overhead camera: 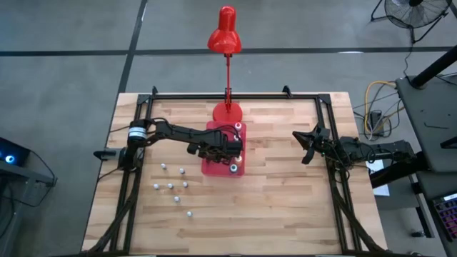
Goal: Pick & Place food coloring
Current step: Put the small orange food coloring bottle into the pink bin
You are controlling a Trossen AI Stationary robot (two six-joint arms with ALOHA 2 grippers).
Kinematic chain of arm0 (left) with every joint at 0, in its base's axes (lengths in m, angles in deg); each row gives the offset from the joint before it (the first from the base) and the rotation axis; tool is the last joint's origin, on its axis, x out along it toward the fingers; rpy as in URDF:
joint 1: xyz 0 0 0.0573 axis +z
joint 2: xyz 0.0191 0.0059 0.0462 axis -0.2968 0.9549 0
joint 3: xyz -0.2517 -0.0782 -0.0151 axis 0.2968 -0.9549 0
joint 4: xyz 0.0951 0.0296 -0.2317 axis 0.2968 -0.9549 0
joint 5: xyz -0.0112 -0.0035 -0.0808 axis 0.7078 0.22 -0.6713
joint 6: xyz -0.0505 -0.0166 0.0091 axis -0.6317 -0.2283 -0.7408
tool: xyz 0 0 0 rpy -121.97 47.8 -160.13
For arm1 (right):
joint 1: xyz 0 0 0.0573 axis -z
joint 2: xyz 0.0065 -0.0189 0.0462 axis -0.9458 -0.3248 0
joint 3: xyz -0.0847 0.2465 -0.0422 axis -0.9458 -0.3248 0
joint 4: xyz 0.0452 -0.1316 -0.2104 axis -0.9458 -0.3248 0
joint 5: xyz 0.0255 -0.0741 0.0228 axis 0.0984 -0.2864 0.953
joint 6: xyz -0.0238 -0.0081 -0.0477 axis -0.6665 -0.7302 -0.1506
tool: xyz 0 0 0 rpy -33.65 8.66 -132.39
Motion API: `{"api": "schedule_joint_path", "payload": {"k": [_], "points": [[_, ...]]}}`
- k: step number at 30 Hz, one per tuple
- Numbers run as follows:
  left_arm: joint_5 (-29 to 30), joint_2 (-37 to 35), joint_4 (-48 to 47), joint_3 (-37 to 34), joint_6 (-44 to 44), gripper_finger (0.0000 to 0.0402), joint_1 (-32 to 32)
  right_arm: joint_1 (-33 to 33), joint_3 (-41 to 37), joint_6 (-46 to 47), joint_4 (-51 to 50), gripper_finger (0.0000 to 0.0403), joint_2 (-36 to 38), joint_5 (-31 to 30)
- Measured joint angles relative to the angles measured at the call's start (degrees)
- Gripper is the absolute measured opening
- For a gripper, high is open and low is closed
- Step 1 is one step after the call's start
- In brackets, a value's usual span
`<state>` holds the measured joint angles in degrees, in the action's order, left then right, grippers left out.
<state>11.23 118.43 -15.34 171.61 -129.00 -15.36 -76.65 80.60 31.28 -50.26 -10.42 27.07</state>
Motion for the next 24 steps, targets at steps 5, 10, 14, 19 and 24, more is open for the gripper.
{"api": "schedule_joint_path", "payload": {"k": [5,10,14,19,24], "points": [[0.0,0.0,0.1,-0.2,-0.2,0.0117,0.0,0.0,0.0,0.0,0.0,0.0009,0.0,0.0],[0.0,0.6,0.9,-1.0,-0.7,0.0117,0.0,0.0,0.0,0.0,0.0,0.0009,0.0,0.0],[-0.1,1.1,1.1,-1.0,-0.4,0.0117,0.0,0.0,0.0,0.0,0.0,0.0009,0.0,0.0],[-1.4,2.4,2.7,-1.0,0.8,0.0117,0.0,0.0,0.0,0.0,0.0,0.0009,0.0,0.0],[-2.1,3.2,4.7,-1.0,1.1,0.0117,-0.1,0.0,0.0,0.0,0.0,0.0009,0.0,0.0]]}}
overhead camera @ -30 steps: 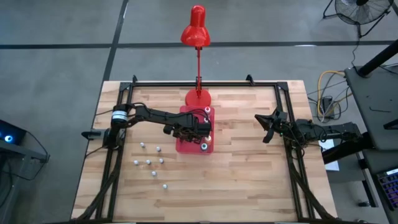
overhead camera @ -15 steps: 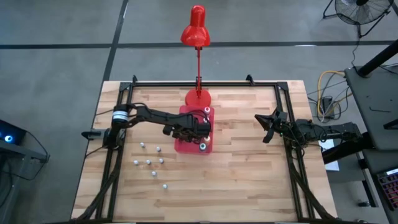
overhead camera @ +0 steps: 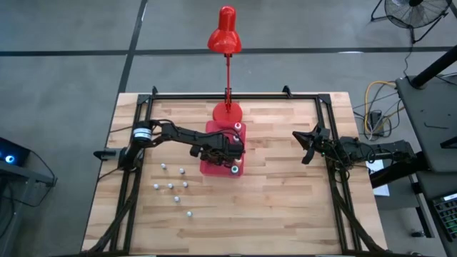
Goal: Pick & Place food coloring
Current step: Put the small orange food coloring bottle into the pink bin
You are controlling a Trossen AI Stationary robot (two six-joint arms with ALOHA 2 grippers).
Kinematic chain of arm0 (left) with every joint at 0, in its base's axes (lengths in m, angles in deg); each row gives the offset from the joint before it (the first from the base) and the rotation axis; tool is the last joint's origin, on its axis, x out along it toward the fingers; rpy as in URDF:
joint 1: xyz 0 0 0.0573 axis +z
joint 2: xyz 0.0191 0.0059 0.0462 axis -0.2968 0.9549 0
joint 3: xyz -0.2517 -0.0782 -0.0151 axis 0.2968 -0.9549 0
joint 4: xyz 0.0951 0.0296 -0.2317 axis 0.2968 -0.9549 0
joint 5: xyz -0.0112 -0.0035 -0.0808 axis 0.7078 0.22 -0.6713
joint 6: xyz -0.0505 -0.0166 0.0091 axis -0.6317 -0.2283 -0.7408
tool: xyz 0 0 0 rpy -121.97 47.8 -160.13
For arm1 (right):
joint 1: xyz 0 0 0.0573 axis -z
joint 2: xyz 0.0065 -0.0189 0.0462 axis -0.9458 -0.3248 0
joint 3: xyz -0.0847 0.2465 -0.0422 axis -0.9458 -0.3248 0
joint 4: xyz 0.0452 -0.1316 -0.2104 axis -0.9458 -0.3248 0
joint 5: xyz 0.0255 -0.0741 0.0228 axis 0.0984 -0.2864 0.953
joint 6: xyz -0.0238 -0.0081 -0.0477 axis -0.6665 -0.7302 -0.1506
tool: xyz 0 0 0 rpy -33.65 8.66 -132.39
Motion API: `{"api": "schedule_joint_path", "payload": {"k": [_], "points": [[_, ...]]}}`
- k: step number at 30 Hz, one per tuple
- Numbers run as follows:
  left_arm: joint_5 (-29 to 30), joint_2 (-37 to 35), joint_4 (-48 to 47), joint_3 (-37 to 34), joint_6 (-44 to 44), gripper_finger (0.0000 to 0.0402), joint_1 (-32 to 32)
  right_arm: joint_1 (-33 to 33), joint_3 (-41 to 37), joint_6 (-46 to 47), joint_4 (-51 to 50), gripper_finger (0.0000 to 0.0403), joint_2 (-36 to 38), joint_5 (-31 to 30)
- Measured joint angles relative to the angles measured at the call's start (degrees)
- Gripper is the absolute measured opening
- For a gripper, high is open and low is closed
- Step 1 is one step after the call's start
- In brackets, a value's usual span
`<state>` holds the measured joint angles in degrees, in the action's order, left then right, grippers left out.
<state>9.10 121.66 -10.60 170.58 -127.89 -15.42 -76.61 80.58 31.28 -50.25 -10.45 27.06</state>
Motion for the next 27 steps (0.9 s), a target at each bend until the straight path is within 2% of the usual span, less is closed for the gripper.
{"api": "schedule_joint_path", "payload": {"k": [12,27], "points": [[0.1,0.1,2.2,0.0,5.0,0.0117,0.0,0.0,0.0,0.0,0.0,0.0009,0.0,0.0],[3.3,0.1,3.9,-1.1,6.2,0.0117,0.2,-0.1,0.0,0.0,0.0,0.0009,0.0,0.0]]}}
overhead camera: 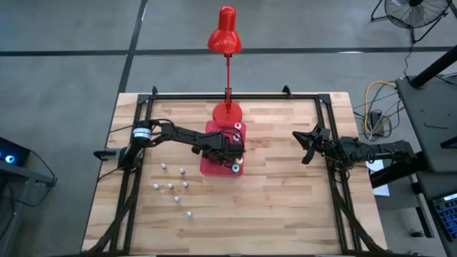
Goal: Pick & Place food coloring
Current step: Put the small orange food coloring bottle into the pink bin
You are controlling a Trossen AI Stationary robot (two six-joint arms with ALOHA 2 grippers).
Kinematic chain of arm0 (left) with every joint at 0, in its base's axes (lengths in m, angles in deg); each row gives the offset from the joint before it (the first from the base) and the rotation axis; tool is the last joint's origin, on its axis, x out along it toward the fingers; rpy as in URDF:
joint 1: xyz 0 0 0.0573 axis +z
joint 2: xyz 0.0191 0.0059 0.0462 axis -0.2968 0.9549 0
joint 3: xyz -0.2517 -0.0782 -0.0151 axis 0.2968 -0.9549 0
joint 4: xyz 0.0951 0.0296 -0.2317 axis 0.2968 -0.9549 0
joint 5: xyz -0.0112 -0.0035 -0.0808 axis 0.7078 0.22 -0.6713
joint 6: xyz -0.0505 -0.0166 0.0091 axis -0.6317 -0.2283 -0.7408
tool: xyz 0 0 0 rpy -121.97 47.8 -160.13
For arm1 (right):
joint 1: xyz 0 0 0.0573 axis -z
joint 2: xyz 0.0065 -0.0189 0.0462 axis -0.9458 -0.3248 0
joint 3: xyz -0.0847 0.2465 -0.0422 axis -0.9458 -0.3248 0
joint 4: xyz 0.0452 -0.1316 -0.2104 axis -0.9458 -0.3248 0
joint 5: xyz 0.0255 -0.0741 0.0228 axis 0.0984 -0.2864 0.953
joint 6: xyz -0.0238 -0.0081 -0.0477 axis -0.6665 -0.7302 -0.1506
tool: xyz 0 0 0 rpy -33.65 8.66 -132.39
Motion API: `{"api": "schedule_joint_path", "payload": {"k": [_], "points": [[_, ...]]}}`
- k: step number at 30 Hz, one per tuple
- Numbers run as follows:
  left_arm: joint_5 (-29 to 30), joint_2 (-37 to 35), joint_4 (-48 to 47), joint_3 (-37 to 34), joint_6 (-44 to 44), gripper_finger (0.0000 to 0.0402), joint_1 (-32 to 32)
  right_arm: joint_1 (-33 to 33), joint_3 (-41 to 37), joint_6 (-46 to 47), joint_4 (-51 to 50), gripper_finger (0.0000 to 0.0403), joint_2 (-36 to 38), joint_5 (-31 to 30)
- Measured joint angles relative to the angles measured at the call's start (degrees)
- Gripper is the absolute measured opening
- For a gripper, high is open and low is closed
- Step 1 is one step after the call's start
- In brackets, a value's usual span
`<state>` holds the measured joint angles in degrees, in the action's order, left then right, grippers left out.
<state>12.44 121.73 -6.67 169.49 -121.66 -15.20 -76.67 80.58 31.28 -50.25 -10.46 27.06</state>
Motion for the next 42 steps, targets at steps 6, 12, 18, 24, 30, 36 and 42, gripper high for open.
{"api": "schedule_joint_path", "payload": {"k": [6,12,18,24,30,36,42], "points": [[0.1,-0.1,0.7,-0.5,1.6,0.0117,0.0,0.0,0.0,0.0,0.0,0.0009,0.0,0.0],[-0.1,-0.3,0.9,-0.6,1.9,0.0112,0.0,0.0,0.0,0.0,0.0,0.0009,0.0,0.0],[-0.3,-0.3,1.3,-0.6,1.8,0.0074,0.0,0.0,0.0,0.0,0.0,0.0009,0.0,0.0],[-0.1,-0.4,0.8,-0.6,1.7,0.0038,0.0,0.0,0.0,0.0,0.0,0.0009,0.0,0.0],[-0.3,-0.7,-0.4,-0.1,2.6,0.0042,0.1,0.0,0.0,0.0,0.0,0.0009,0.0,0.0],[0.5,-2.2,-1.1,0.2,2.8,0.0043,-0.2,0.1,0.0,0.0,0.0,0.0009,0.0,0.0],[3.3,-4.0,-1.3,0.3,3.0,0.0043,-0.5,0.1,0.0,0.0,0.0,0.0009,-0.1,0.0]]}}
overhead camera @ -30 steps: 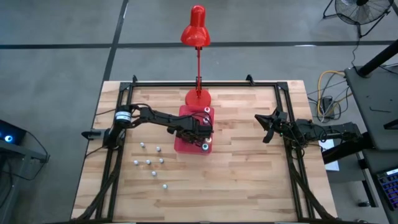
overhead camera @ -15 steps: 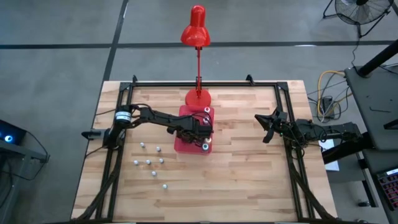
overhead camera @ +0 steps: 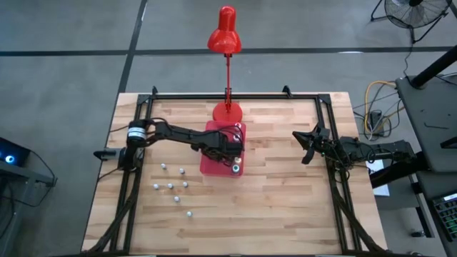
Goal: Pick & Place food coloring
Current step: Put the small orange food coloring bottle into the pink bin
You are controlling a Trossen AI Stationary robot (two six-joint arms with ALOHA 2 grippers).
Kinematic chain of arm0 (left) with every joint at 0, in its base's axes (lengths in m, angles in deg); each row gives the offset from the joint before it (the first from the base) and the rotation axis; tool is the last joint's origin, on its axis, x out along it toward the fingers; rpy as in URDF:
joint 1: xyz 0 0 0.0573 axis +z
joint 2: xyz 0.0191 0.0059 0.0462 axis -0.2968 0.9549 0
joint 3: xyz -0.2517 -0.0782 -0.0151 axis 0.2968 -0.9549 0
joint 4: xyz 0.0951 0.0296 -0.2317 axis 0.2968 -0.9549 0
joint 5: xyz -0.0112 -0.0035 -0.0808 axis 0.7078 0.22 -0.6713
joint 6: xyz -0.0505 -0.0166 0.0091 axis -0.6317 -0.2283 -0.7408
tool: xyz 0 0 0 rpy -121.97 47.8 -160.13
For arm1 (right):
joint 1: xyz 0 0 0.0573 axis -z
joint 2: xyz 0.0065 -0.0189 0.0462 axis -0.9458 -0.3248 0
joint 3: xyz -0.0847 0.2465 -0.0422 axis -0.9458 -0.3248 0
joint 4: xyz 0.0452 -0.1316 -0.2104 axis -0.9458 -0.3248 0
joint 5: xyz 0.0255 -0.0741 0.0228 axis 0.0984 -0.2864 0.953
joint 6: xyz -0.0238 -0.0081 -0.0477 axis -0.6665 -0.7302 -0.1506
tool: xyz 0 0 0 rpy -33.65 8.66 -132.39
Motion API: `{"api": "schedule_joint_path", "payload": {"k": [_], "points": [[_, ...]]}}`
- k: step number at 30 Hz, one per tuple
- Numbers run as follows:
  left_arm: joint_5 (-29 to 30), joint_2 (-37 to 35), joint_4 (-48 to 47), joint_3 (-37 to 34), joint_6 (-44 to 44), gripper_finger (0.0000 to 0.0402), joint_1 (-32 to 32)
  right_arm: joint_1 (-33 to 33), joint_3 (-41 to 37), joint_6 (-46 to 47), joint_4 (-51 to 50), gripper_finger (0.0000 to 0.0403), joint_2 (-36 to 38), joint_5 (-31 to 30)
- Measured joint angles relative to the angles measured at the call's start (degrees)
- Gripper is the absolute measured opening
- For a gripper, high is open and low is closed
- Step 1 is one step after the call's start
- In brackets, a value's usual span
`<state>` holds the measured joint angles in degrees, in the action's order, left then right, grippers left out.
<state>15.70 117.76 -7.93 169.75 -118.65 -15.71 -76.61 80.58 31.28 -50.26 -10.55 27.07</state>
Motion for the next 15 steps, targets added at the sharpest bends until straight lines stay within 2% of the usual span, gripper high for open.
{"api": "schedule_joint_path", "payload": {"k": [10,15], "points": [[2.5,-4.6,0.0,-0.2,6.2,0.0043,-0.9,0.0,0.0,0.0,0.0,0.0009,0.0,0.0],[4.7,-7.7,3.0,-1.8,12.0,0.0043,-1.7,0.0,0.0,0.0,0.0,0.0009,0.0,0.0]]}}
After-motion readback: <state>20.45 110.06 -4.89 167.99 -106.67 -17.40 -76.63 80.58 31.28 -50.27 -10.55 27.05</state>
